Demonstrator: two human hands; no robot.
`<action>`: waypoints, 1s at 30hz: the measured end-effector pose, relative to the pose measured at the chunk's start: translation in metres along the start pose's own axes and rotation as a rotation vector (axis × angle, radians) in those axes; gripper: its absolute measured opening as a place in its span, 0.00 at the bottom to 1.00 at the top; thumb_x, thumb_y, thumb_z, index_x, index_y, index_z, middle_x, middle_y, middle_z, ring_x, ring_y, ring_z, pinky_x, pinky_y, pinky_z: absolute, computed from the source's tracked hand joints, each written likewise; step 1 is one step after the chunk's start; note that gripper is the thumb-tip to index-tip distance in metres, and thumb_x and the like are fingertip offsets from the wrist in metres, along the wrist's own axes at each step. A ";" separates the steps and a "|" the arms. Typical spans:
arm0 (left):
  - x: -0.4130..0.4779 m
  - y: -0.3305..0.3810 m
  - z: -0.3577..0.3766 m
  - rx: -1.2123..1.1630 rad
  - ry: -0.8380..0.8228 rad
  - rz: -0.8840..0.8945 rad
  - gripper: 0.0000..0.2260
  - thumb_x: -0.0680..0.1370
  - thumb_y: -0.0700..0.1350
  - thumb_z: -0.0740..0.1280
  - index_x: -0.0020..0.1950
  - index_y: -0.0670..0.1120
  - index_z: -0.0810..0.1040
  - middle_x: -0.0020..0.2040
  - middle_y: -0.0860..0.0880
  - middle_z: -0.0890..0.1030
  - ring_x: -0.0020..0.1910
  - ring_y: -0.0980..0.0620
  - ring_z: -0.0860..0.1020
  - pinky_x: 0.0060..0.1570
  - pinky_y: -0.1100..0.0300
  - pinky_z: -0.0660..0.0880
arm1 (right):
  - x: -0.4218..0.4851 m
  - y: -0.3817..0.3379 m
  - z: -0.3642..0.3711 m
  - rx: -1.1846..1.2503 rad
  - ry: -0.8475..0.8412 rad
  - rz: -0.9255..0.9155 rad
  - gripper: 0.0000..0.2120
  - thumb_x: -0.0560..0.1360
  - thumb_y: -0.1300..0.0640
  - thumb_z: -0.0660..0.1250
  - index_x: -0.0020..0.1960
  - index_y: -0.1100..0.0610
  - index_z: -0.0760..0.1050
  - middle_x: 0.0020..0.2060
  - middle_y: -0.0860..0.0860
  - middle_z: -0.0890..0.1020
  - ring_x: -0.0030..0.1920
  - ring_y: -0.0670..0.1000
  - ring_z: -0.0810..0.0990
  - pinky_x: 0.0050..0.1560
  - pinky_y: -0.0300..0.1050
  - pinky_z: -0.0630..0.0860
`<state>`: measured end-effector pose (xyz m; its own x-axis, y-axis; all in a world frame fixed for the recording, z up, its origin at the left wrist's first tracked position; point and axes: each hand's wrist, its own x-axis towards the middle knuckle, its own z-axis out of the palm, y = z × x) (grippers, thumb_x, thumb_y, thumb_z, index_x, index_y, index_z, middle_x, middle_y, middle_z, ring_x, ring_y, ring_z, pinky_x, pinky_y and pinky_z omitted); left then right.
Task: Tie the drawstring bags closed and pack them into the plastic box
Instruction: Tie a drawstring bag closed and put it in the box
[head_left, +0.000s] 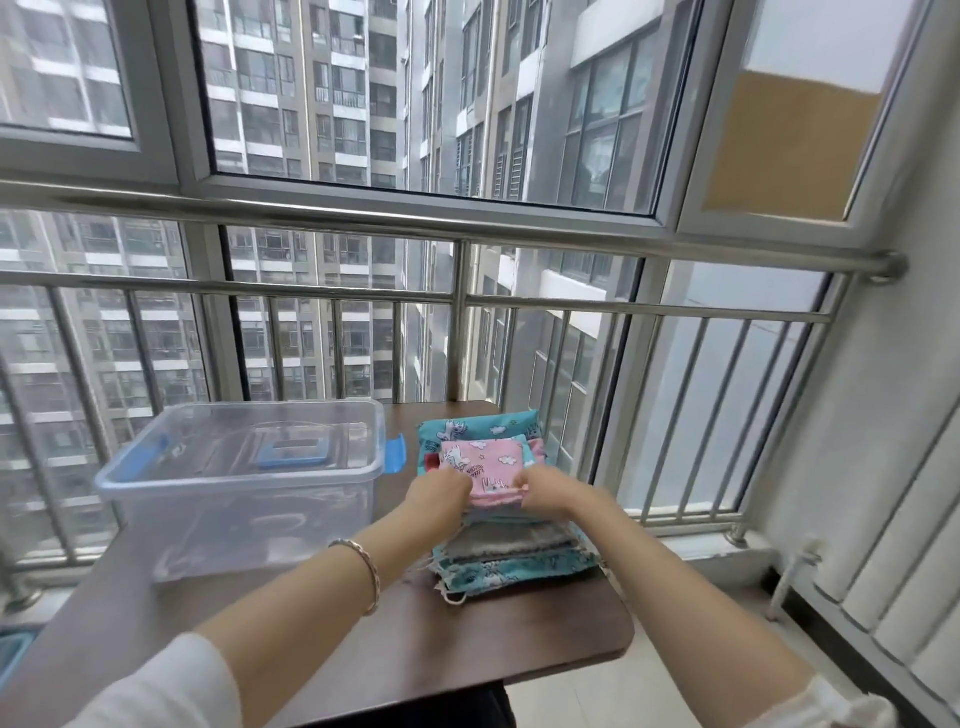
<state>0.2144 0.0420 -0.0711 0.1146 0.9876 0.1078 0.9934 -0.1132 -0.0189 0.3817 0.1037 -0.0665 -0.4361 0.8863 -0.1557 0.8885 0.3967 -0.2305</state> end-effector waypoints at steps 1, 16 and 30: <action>0.003 -0.001 -0.007 -0.021 0.046 -0.012 0.10 0.74 0.29 0.61 0.51 0.40 0.76 0.51 0.42 0.80 0.50 0.41 0.80 0.46 0.49 0.76 | 0.001 0.003 -0.006 0.001 0.043 -0.004 0.08 0.76 0.65 0.60 0.45 0.56 0.76 0.61 0.65 0.75 0.46 0.55 0.79 0.46 0.48 0.76; -0.004 -0.044 -0.107 -0.601 0.472 0.000 0.06 0.80 0.41 0.64 0.50 0.44 0.81 0.42 0.49 0.82 0.39 0.51 0.79 0.41 0.60 0.76 | -0.028 -0.020 -0.109 0.541 0.313 -0.244 0.16 0.81 0.54 0.58 0.42 0.57 0.81 0.35 0.58 0.80 0.35 0.51 0.75 0.44 0.45 0.72; -0.077 -0.110 -0.091 -0.535 0.035 -0.073 0.07 0.73 0.46 0.73 0.50 0.45 0.85 0.36 0.52 0.82 0.29 0.58 0.75 0.29 0.69 0.72 | -0.015 -0.065 -0.031 0.975 -0.084 -0.278 0.20 0.81 0.49 0.61 0.31 0.52 0.63 0.27 0.46 0.61 0.28 0.47 0.54 0.29 0.38 0.53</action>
<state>0.0973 -0.0315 0.0128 0.0367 0.9917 0.1229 0.8624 -0.0935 0.4974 0.3344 0.0721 -0.0197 -0.6513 0.7580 -0.0358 0.2671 0.1848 -0.9458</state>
